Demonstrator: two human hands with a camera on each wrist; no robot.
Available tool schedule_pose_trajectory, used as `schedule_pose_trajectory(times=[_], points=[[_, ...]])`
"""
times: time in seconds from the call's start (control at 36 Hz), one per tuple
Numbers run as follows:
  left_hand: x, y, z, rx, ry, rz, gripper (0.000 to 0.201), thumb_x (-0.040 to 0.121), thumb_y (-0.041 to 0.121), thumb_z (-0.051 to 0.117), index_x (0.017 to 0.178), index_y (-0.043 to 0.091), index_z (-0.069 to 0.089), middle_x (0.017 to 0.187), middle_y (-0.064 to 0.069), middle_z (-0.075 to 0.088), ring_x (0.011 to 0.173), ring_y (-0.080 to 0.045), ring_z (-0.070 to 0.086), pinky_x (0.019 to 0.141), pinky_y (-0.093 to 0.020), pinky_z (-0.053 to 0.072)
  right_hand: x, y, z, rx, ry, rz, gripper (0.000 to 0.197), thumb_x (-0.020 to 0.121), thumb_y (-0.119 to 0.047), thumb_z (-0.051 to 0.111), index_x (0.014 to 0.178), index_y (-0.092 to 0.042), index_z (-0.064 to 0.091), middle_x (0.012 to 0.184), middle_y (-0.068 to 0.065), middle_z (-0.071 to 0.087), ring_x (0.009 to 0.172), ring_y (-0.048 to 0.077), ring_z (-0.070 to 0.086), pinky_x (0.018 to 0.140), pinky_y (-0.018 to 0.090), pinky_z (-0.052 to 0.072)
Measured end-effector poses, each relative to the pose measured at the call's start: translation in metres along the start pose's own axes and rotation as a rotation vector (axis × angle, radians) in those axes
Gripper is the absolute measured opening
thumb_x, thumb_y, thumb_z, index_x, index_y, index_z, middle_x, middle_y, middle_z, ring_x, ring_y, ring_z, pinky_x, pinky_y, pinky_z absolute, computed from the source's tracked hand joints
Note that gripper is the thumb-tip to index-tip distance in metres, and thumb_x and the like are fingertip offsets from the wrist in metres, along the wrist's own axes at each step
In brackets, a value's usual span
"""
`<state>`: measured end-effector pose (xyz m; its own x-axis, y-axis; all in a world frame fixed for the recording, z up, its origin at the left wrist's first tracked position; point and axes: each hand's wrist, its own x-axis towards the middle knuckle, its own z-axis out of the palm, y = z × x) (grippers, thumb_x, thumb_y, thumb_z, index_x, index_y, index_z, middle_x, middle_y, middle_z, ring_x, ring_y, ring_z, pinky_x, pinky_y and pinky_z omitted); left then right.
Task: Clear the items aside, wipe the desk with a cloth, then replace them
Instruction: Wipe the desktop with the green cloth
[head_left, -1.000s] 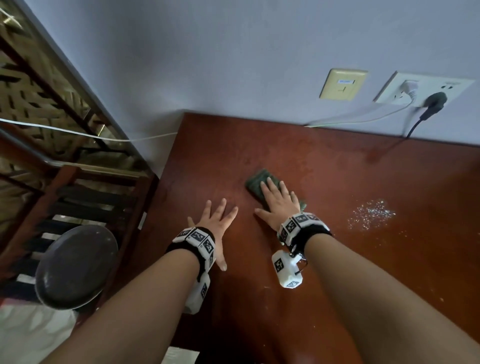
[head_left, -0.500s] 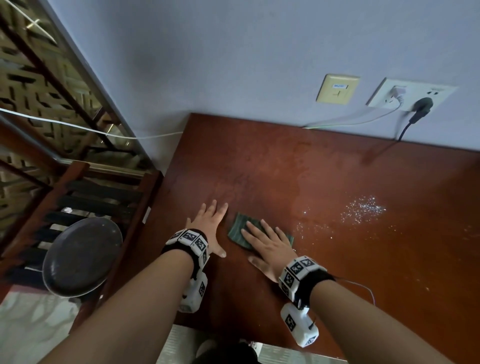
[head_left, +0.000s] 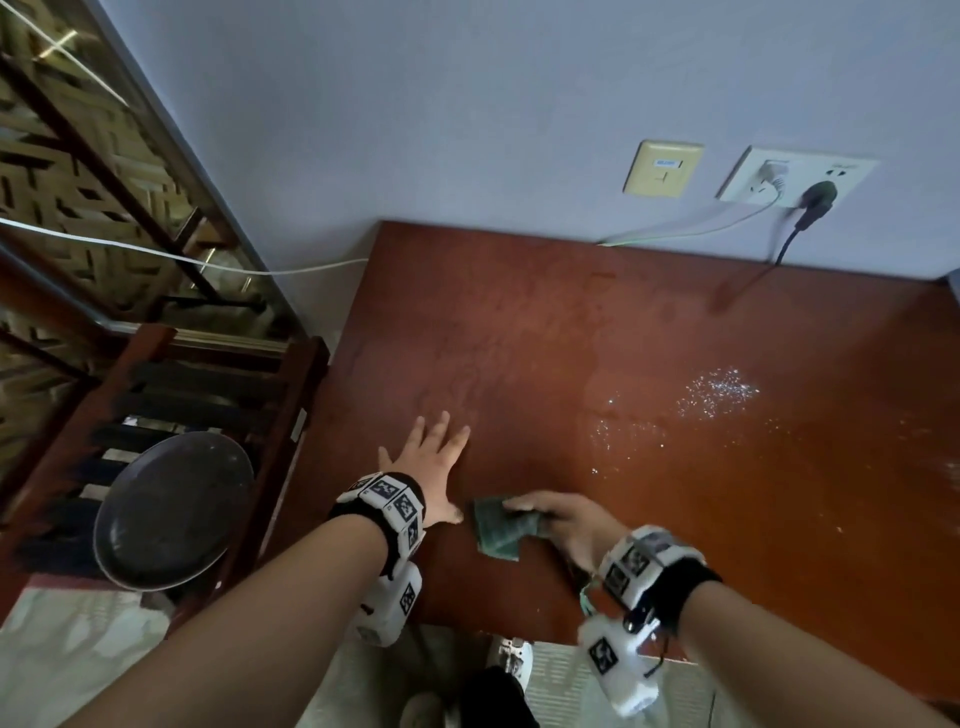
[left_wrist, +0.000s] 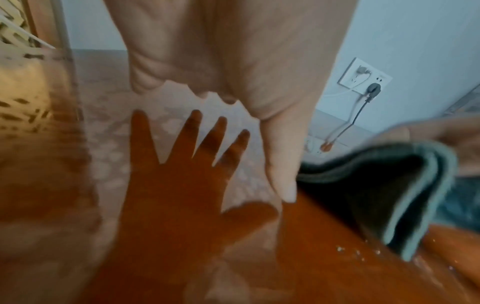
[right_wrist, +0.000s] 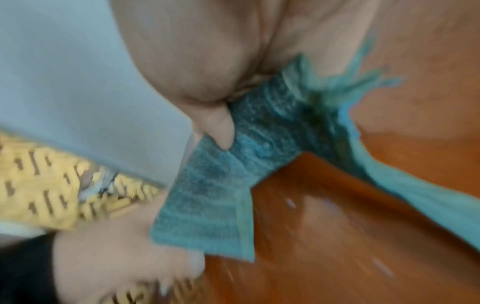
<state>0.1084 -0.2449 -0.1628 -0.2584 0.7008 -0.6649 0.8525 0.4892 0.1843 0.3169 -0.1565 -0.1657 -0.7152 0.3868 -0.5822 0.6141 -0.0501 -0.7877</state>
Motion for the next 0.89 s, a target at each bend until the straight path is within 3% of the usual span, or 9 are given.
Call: schedule_pose_trajectory(times=[0.06, 0.11, 0.19, 0.28, 0.36, 0.42, 0.5, 0.67, 0.89], points=[[-0.006, -0.006, 0.001, 0.014, -0.098, -0.004, 0.125, 0.075, 0.045, 0.082, 0.156, 0.038, -0.012, 0.16, 0.008, -0.032, 0.149, -0.025, -0.025, 0.114, -0.07, 0.006, 0.004, -0.01, -0.021, 0.105, 0.007, 0.039, 0.04, 0.088, 0.002, 0.052, 0.099, -0.032, 0.071, 0.112, 0.002, 0.067, 0.11, 0.025, 0.06, 0.105, 0.048, 0.041], [-0.011, -0.012, 0.003, 0.034, -0.155, -0.015, 0.132, 0.071, 0.044, 0.086, 0.154, 0.039, -0.016, 0.158, 0.008, -0.036, 0.147, -0.025, -0.029, 0.113, -0.071, 0.004, 0.01, -0.023, -0.038, 0.105, 0.107, 0.012, 0.041, 0.091, 0.002, 0.047, 0.104, -0.03, 0.069, 0.113, 0.002, 0.066, 0.102, 0.031, 0.062, 0.097, 0.049, 0.047], [-0.016, -0.015, 0.009, 0.077, -0.184, -0.003, 0.14, 0.068, 0.043, 0.089, 0.152, 0.039, -0.023, 0.154, 0.007, -0.042, 0.144, -0.027, -0.035, 0.113, -0.072, 0.002, 0.027, -0.034, -0.047, -0.062, 0.405, -0.05, 0.041, 0.094, -0.002, 0.046, 0.117, -0.03, 0.065, 0.116, -0.004, 0.065, 0.083, 0.016, 0.059, 0.078, 0.027, 0.048], [-0.018, -0.015, 0.014, 0.094, -0.187, 0.006, 0.144, 0.066, 0.045, 0.089, 0.15, 0.038, -0.027, 0.152, 0.006, -0.046, 0.142, -0.029, -0.039, 0.111, -0.074, -0.001, 0.05, -0.031, -0.047, -0.192, 0.6, -0.107, 0.049, 0.094, 0.001, 0.041, 0.13, -0.028, 0.057, 0.137, -0.005, 0.053, 0.122, 0.016, 0.052, 0.106, 0.023, 0.036], [-0.017, -0.015, 0.015, 0.091, -0.191, 0.005, 0.146, 0.064, 0.045, 0.09, 0.149, 0.039, -0.028, 0.151, 0.006, -0.047, 0.141, -0.029, -0.04, 0.111, -0.074, -0.002, 0.07, -0.023, -0.033, -0.47, 0.461, -0.081, 0.058, 0.094, 0.003, 0.035, 0.146, -0.024, 0.036, 0.156, -0.008, 0.025, 0.146, 0.02, 0.015, 0.119, 0.034, 0.009], [-0.017, -0.015, 0.016, 0.091, -0.189, 0.001, 0.147, 0.063, 0.045, 0.091, 0.15, 0.039, -0.027, 0.152, 0.006, -0.046, 0.141, -0.029, -0.039, 0.111, -0.074, -0.002, 0.074, -0.017, -0.019, -0.742, 0.386, -0.042, 0.063, 0.096, -0.013, 0.04, 0.152, -0.027, 0.015, 0.16, -0.012, 0.004, 0.148, 0.021, -0.002, 0.119, 0.043, 0.003], [-0.017, -0.013, 0.016, 0.096, -0.19, -0.009, 0.148, 0.061, 0.046, 0.091, 0.15, 0.04, -0.027, 0.152, 0.007, -0.046, 0.142, -0.028, -0.039, 0.111, -0.075, -0.002, 0.068, -0.009, -0.004, -0.887, 0.31, -0.061, 0.067, 0.099, -0.038, 0.037, 0.152, -0.03, -0.003, 0.158, -0.014, -0.012, 0.146, 0.02, -0.013, 0.118, 0.044, -0.002], [-0.018, -0.009, 0.011, 0.111, -0.203, -0.026, 0.149, 0.061, 0.047, 0.091, 0.15, 0.038, -0.028, 0.151, 0.006, -0.047, 0.142, -0.029, -0.039, 0.112, -0.074, -0.001, 0.031, 0.007, 0.019, -0.984, 0.129, -0.22, 0.064, 0.099, -0.046, 0.032, 0.149, -0.038, -0.008, 0.153, -0.021, -0.019, 0.141, 0.012, -0.023, 0.117, 0.041, -0.008], [-0.02, -0.01, 0.012, 0.121, -0.17, -0.028, 0.147, 0.062, 0.047, 0.091, 0.152, 0.037, -0.025, 0.154, 0.006, -0.043, 0.144, -0.028, -0.035, 0.114, -0.072, 0.001, -0.01, 0.025, 0.044, -0.879, 0.04, -0.321, 0.06, 0.099, -0.023, 0.04, 0.147, -0.047, 0.014, 0.15, -0.033, -0.006, 0.14, 0.003, -0.018, 0.114, 0.033, -0.012]])
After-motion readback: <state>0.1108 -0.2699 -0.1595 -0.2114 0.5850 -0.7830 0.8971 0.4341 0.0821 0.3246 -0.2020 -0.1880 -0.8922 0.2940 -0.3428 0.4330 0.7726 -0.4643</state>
